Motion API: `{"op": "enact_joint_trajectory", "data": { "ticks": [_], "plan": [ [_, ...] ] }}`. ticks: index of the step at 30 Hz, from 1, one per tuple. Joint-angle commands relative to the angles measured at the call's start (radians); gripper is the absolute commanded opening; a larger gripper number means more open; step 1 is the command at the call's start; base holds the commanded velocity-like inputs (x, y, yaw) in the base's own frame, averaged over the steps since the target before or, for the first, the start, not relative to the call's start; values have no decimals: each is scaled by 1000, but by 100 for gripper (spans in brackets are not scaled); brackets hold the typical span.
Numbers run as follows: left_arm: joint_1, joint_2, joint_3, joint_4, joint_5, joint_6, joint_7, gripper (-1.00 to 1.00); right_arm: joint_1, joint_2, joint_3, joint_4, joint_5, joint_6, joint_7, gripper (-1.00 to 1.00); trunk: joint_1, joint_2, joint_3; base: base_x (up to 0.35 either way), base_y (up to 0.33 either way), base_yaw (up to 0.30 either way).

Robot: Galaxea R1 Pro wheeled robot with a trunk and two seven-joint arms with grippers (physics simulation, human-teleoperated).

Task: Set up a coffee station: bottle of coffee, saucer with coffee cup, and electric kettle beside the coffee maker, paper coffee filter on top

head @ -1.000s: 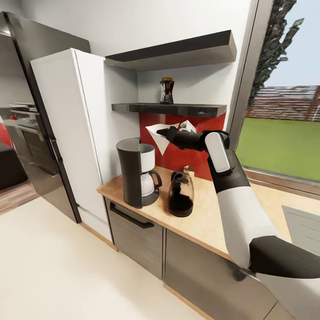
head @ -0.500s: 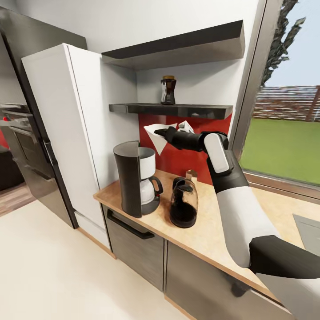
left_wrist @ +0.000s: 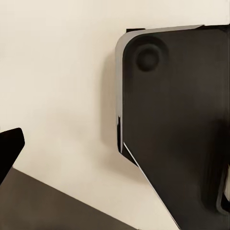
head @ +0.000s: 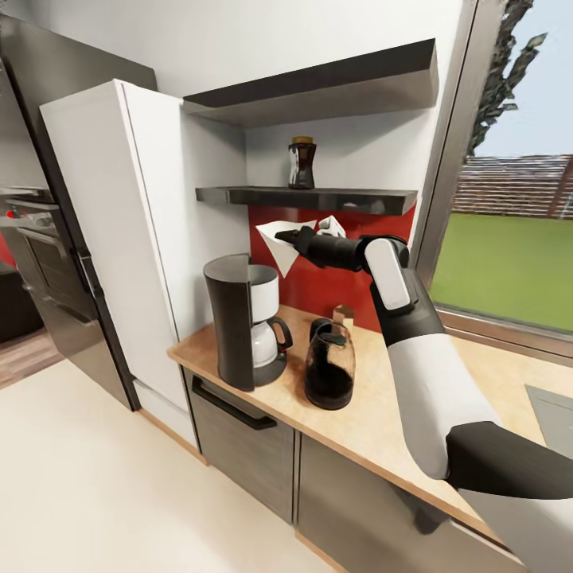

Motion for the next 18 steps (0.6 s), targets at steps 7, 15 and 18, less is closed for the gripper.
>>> {"op": "enact_joint_trajectory", "data": {
  "ticks": [7, 15, 18],
  "plan": [
    [0, -2, -2, -2, -1, -3, 0, 100, -1, 0, -1, 14, 8, 4, 7, -100, 1, -1, 9, 230, 193, 0],
    [0, -1, -1, -2, -1, -3, 0, 100, 0, 0, -1, 21, 8, 4, 7, -100, 1, -1, 13, 66, 59, 0],
    [0, -1, -1, -2, -1, -3, 0, 100, 0, 0, -1, 20, 7, 4, 7, -100, 1, -1, 13, 1, 1, 0]
  ]
}}
